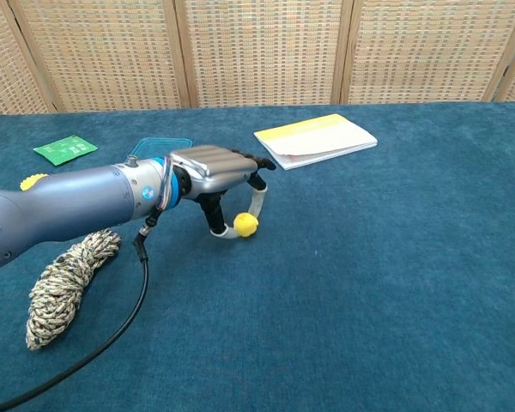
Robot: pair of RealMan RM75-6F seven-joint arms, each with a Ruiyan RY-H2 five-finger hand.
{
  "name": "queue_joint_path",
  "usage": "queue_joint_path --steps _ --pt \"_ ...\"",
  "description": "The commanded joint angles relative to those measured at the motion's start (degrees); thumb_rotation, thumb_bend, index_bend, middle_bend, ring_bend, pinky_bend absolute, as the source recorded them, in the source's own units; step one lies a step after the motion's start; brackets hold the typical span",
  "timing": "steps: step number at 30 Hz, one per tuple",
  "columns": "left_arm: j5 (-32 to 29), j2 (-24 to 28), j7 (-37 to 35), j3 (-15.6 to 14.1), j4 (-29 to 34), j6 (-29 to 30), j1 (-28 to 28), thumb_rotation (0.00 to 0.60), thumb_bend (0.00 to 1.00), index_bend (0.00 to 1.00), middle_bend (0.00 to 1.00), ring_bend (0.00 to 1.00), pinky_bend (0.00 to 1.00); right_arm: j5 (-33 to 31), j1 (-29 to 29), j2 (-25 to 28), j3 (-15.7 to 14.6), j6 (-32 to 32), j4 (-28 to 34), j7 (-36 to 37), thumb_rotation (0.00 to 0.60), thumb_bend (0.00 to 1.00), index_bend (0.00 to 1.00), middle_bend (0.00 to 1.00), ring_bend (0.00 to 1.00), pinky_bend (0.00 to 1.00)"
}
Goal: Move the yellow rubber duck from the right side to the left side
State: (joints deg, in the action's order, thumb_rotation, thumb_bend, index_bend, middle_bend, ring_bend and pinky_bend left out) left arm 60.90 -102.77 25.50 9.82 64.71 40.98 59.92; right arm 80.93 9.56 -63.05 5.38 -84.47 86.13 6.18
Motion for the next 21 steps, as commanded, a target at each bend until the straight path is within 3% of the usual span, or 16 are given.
queue_joint_path --steps 1,9,15,21 --pt "-0.5 3.1 -1.0 1.3 1.7 1.0 -0.5 0.6 0.31 0.57 0.0 0.0 0.0 0.1 0.0 -0.1 0.2 0.2 0.0 -0.3 0.6 0.0 0.13 0.0 0.0 0.0" --pt "-3.4 11.2 -4.6 3.2 1.6 1.7 -3.3 0.6 0.31 0.57 0.0 0.0 0.0 0.4 0.0 -0.5 0.4 0.6 0.2 -1.7 0.6 0.0 0.14 0.0 0.0 0.0" --pt "-5.9 16.2 -9.8 2.1 -4.0 -1.0 -7.3 0.6 0.32 0.57 0.0 0.0 0.0 1.0 0.1 -0.8 0.5 0.9 0.8 -4.5 0.6 0.0 0.14 0.0 0.0 0.0" --pt "-4.5 17.3 -15.8 0.8 -9.5 -3.7 -10.0 0.6 0.32 0.57 0.0 0.0 0.0 1.6 0.2 -0.8 0.1 1.1 2.1 -8.1 0.6 0.0 0.08 0.0 0.0 0.0"
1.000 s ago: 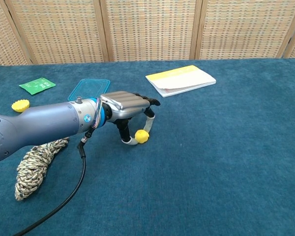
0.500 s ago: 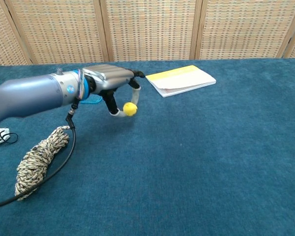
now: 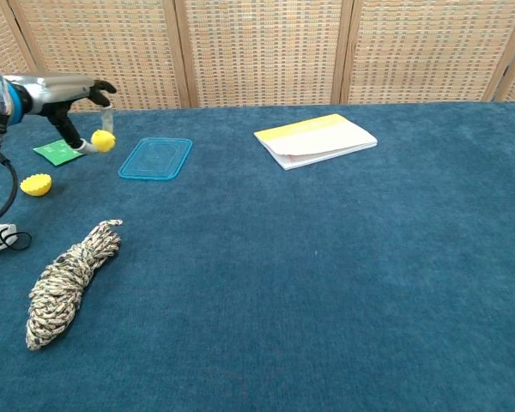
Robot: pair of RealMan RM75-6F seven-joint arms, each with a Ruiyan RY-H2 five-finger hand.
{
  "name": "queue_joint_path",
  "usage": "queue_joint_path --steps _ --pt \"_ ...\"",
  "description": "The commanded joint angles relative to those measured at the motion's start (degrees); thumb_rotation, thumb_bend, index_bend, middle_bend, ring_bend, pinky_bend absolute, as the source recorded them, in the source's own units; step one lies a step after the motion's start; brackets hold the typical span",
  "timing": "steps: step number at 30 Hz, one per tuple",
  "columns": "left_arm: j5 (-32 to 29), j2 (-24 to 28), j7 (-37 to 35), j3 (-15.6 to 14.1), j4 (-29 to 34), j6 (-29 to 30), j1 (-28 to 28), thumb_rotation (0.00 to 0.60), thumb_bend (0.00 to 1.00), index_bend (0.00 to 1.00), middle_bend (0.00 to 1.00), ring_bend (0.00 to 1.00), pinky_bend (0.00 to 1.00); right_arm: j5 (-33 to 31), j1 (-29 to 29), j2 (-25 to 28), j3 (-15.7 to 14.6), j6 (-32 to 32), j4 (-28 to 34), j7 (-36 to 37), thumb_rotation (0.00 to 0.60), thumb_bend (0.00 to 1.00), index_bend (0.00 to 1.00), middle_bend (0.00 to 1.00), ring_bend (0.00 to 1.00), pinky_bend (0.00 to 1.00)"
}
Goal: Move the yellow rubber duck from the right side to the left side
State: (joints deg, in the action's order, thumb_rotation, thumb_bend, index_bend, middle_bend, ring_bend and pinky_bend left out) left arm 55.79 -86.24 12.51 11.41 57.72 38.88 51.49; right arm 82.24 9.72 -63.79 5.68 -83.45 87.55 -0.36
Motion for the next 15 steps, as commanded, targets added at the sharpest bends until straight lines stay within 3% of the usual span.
queue_joint_path --steps 1,7,15 --pt "1.0 0.7 -3.9 -0.9 -3.6 -2.0 -2.0 0.6 0.32 0.57 0.0 0.0 0.0 0.4 0.0 -0.1 -0.2 0.0 0.9 -2.3 0.6 0.0 0.07 0.0 0.0 0.0" --pt "3.8 -0.4 -10.2 -1.8 -9.8 -4.8 -3.5 0.6 0.33 0.57 0.0 0.0 0.0 0.7 -0.2 -0.3 -0.8 0.2 2.7 -7.2 0.6 0.0 0.0 0.0 0.0 0.0" --pt "8.9 -3.0 -17.7 -3.2 -18.0 -7.7 -4.4 0.6 0.33 0.57 0.0 0.0 0.0 0.5 -0.4 -1.4 -0.7 0.0 3.6 -10.7 0.6 0.0 0.0 0.0 0.0 0.0"
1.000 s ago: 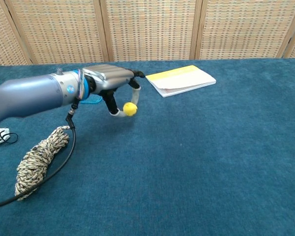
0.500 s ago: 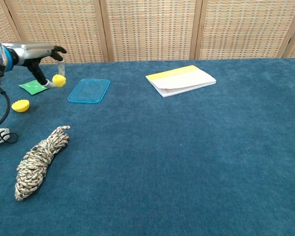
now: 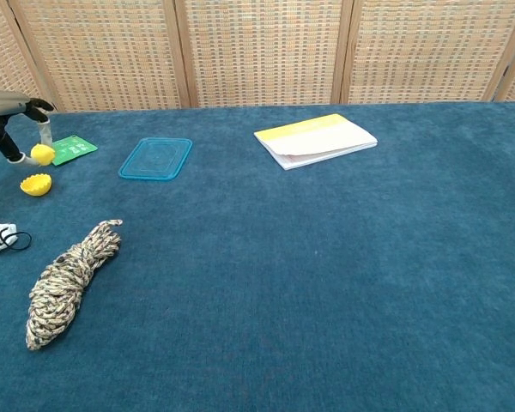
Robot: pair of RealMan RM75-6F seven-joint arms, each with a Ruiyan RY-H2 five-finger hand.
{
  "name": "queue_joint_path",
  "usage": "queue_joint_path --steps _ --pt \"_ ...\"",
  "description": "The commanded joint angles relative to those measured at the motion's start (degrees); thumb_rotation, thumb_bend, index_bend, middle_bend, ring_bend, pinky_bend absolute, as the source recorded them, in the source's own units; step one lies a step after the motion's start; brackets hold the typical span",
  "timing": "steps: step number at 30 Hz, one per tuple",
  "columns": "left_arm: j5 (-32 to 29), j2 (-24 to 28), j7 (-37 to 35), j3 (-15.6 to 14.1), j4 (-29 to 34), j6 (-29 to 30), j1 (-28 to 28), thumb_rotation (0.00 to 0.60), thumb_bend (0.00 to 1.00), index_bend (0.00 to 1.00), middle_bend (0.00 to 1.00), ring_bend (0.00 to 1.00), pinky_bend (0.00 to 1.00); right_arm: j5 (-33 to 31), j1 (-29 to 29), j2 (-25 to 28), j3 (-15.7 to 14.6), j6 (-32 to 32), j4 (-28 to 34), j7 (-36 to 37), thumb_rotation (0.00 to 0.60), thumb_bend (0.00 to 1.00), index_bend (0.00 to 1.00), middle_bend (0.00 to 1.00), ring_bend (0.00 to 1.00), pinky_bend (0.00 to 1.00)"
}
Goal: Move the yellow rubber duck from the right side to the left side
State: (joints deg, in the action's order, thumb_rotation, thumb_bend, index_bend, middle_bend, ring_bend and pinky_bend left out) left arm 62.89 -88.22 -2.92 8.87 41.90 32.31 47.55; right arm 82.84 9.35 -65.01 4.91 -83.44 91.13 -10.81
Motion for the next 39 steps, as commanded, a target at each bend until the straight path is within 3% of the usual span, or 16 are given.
queue_joint_path --steps 1,15,32,39 --pt "2.4 -1.4 -3.6 -0.6 -2.9 -1.3 -0.6 0.6 0.33 0.57 0.0 0.0 0.0 -0.1 0.0 -0.2 0.1 0.0 0.0 -0.3 0.6 0.0 0.0 0.0 0.0 0.0" --pt "7.2 -5.4 -10.3 -1.6 -11.5 -4.0 -0.6 0.6 0.33 0.56 0.0 0.0 0.0 -1.0 0.0 -0.6 0.8 0.7 0.0 -1.0 0.6 0.0 0.0 0.0 0.0 0.0" --pt "9.0 -7.5 -13.1 -1.2 -16.0 -6.5 -0.6 0.6 0.33 0.53 0.0 0.0 0.0 -1.2 -0.1 -0.4 1.2 0.8 0.4 -0.8 0.6 0.0 0.01 0.0 0.0 0.0" --pt "10.4 -7.0 -15.4 -1.3 -15.8 -5.3 -1.1 0.6 0.3 0.21 0.0 0.0 0.0 -1.1 -0.2 -0.4 1.3 0.7 0.6 -0.9 0.6 0.0 0.02 0.0 0.0 0.0"
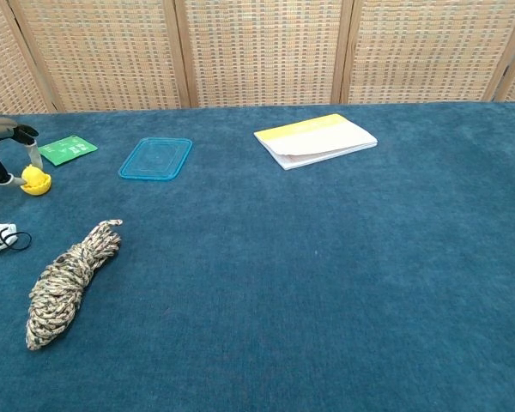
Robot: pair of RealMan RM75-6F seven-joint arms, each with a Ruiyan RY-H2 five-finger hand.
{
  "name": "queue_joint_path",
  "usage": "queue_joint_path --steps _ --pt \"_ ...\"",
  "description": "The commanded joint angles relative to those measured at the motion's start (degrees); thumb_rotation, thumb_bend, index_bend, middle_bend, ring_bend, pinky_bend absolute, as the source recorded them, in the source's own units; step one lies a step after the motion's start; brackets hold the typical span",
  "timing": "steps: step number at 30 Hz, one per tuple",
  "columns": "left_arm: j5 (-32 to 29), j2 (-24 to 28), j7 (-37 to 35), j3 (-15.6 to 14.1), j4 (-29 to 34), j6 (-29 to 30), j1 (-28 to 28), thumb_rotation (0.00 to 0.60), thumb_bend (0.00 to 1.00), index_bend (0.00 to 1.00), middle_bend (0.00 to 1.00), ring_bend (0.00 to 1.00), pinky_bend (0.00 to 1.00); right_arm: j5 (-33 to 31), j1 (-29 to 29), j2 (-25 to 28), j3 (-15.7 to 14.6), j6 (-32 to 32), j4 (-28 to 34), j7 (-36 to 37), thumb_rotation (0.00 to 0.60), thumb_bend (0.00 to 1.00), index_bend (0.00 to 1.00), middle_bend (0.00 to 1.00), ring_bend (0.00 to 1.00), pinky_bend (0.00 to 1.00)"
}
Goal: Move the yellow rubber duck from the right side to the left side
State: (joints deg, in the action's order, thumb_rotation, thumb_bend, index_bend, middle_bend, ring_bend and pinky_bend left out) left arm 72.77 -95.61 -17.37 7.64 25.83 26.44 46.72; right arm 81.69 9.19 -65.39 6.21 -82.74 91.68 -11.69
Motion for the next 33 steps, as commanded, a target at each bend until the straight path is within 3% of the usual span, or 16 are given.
queue_joint_path --steps 1,6,9,14,16,19,25,29,33 --pt "0.8 0.6 -1.4 -0.1 0.5 0.9 -0.3 0.6 0.3 0.18 0.0 0.0 0.0 0.0 0.0 0.0 0.0 0.0 0.0 0.0 0.6 0.0 0.02 0.0 0.0 0.0" --pt "2.0 2.2 -3.7 -0.2 2.2 3.1 -1.0 0.6 0.28 0.12 0.0 0.0 0.0 0.2 -0.1 0.1 0.0 0.0 0.1 0.3 0.6 0.0 0.02 0.0 0.0 0.0" --pt "2.8 4.3 -6.2 0.0 4.9 6.2 -2.1 0.6 0.26 0.03 0.0 0.0 0.0 0.4 -0.1 0.2 0.0 -0.1 0.2 0.5 0.6 0.0 0.02 0.0 0.0 0.0" --pt "3.0 12.1 -9.9 1.8 14.8 17.8 -7.1 0.6 0.08 0.0 0.0 0.0 0.0 0.6 -0.3 0.4 0.0 -0.3 0.7 1.3 0.6 0.0 0.01 0.0 0.0 0.0" --pt "2.7 17.3 -5.4 2.1 23.0 26.2 -11.7 0.6 0.02 0.0 0.0 0.0 0.0 1.0 -0.6 0.9 -0.4 -0.5 1.1 1.7 0.6 0.0 0.0 0.0 0.0 0.0" --pt "0.0 23.5 2.5 2.7 36.1 34.0 -17.4 0.6 0.0 0.0 0.0 0.0 0.0 1.5 -0.9 1.4 -0.8 -0.7 2.1 1.0 0.6 0.0 0.0 0.0 0.0 0.0" --pt "-5.2 32.3 18.6 0.2 59.7 46.3 -28.2 0.6 0.0 0.0 0.0 0.0 0.0 2.4 -1.2 1.5 -1.1 -1.3 3.0 -0.5 0.6 0.0 0.0 0.0 0.0 0.0" --pt "-5.4 34.0 22.5 -1.4 68.3 52.3 -32.6 0.6 0.0 0.0 0.0 0.0 0.0 2.8 -1.2 1.4 -1.3 -1.4 3.4 -1.6 0.6 0.0 0.0 0.0 0.0 0.0" --pt "-3.0 34.4 22.5 -2.6 70.7 54.8 -34.7 0.6 0.0 0.0 0.0 0.0 0.0 3.2 -1.3 1.2 -1.3 -1.8 3.0 -1.6 0.6 0.0 0.0 0.0 0.0 0.0"
